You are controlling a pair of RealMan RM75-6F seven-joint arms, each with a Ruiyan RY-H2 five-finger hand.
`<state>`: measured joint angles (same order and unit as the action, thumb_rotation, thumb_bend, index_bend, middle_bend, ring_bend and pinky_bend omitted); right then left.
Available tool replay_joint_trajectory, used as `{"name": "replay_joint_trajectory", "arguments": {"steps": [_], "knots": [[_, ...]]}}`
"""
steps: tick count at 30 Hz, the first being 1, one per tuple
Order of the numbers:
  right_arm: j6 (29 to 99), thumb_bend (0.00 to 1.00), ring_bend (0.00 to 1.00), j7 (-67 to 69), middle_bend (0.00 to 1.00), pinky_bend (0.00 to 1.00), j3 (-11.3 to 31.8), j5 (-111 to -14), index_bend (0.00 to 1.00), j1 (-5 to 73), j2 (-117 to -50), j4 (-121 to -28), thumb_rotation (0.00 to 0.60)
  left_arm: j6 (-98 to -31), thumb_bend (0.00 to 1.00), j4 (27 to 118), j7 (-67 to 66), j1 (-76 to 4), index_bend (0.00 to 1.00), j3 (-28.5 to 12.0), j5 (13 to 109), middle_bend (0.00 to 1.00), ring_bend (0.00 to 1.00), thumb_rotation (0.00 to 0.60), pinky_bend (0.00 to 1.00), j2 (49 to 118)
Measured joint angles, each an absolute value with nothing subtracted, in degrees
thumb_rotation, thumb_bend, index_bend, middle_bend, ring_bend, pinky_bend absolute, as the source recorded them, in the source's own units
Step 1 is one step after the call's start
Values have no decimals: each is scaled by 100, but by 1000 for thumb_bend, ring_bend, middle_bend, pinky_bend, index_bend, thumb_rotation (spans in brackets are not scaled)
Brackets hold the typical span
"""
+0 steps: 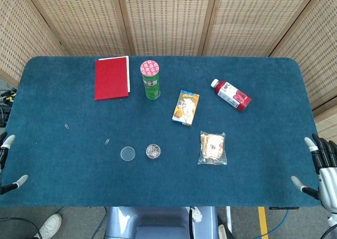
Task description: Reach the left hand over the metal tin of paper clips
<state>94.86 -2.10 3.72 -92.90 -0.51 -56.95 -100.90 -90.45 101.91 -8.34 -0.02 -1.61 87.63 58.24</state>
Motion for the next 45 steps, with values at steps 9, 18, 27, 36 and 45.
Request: {"name": "replay_joint_trajectory", "arguments": {"steps": [9,18,27,36,45], "knots": [[9441,0,0,-211,0,0,361,-9289,0,-42,-5692,-10093,600,-8928,63,10184,-795,-45,0,-177,8652,0,0,600,0,5822],[9453,0,0,-176,0,0,362,-9299,0,-49,-5676,-10123,600,-8544,666,10184,-768,-224,35,-250,8401,0,0,600,0,5881],[9283,0,0,-219,0,0,367,-9210,0,10,-5709,-10105,600,-7015,824,9941,-995,-1159,215,-516,7834,0,0,600,0,6180],[9042,0,0,-279,0,0,374,-9060,0,101,-5746,-10084,600,-5523,820,9240,-1904,-2350,213,-862,6537,0,0,600,0,7112],[8895,0,0,-300,0,0,387,-8964,0,175,-5784,-10057,600,-4757,796,8889,-2213,-2988,201,-990,5491,0,0,600,0,7768]]}}
